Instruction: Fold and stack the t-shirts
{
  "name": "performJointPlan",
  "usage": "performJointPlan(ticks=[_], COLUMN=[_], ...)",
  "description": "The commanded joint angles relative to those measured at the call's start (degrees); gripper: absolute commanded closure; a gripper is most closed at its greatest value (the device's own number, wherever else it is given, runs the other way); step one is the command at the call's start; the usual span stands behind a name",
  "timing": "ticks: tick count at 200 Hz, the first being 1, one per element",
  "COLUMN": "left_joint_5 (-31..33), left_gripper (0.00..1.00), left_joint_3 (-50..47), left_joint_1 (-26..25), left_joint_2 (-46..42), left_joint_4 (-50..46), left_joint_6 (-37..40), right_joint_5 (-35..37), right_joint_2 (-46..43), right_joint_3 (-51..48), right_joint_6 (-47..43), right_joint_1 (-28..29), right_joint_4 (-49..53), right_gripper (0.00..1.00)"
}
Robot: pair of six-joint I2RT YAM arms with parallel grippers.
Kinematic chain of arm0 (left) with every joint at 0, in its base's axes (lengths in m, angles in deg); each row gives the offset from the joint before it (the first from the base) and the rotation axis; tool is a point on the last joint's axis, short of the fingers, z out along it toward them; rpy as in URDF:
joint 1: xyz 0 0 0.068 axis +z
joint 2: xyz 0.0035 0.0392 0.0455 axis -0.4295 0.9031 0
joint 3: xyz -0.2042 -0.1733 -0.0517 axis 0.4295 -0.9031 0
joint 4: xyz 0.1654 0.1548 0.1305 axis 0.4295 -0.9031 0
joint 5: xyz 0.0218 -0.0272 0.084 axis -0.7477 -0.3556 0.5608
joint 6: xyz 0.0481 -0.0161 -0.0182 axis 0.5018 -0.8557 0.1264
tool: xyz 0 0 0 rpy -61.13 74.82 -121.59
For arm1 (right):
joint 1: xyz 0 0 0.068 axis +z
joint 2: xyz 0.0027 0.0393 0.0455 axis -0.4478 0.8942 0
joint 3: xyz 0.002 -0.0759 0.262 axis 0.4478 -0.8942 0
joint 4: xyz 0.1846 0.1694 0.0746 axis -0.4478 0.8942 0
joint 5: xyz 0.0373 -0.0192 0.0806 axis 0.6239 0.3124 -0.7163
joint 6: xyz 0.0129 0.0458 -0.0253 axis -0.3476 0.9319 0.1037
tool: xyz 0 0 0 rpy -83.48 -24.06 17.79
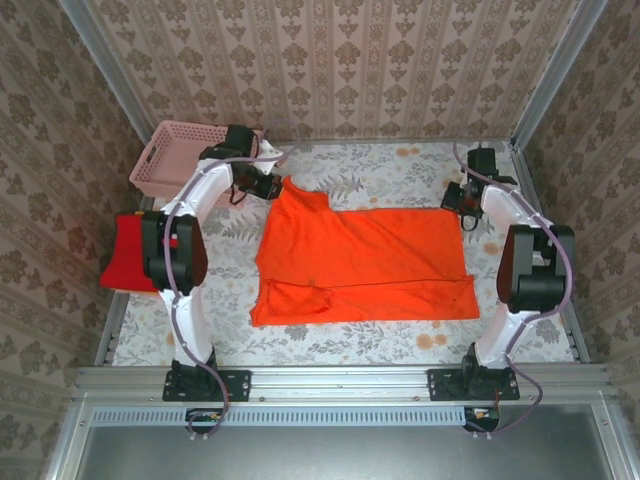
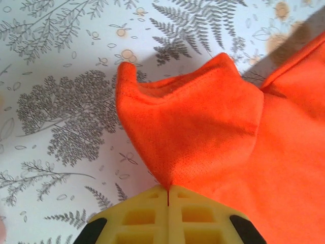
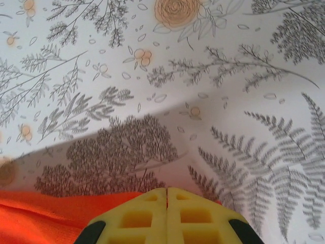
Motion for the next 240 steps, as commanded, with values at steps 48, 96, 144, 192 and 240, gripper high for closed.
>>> performJointPlan(ticks=[48, 96, 144, 192, 240], left_joint_5=[-10.1, -15.6, -15.2, -12.9, -10.7], left_gripper=[1.0, 1.0, 1.0, 1.0, 1.0], left_joint_3=[-10.1, -13.8, -17.9, -24.2, -27.9], left_joint_1=[0.4, 0.5, 0.5, 0.6, 0.8], left_joint_2=[-8.1, -11.6, -14.8, -21.4, -26.5], left_joint_4=[-1.0, -6.1, -9.0, -10.5, -11.5], left_joint_6=[7.1, 12.3, 11.2, 9.9, 8.7], right_joint_5=[0.5, 2.4, 5.5, 8.8, 9.3], right_joint_2=[-17.4, -28.5, -34.1, -38.3, -38.5], right_joint_3=[-14.6, -21.8, -25.4, -27.2, -27.8], right_joint_6=[0.4, 0.4, 1.1, 2.1, 4.0], right_joint_1=[-0.1, -0.2, -0.7, -2.0, -3.3], right_joint_4=[-0.2, 4.0, 9.6, 13.7, 15.4], right_gripper=[1.0, 1.0, 1.0, 1.0, 1.0])
